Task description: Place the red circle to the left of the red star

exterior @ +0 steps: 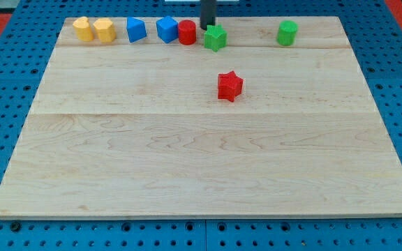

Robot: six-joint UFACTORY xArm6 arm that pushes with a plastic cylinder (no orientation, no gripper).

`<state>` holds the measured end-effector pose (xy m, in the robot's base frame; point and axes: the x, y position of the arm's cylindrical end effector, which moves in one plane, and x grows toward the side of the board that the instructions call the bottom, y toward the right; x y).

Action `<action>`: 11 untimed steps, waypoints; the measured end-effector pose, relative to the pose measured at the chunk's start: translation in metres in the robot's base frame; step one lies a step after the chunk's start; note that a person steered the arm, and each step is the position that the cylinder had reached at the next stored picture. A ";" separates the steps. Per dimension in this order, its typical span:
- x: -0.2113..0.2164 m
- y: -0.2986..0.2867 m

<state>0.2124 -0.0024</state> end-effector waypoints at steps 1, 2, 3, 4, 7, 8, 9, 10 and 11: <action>0.011 -0.006; 0.038 -0.003; 0.047 0.017; 0.034 0.075; 0.015 -0.021; 0.025 -0.050; 0.062 -0.067; 0.087 -0.089; 0.089 -0.145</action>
<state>0.3009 -0.1479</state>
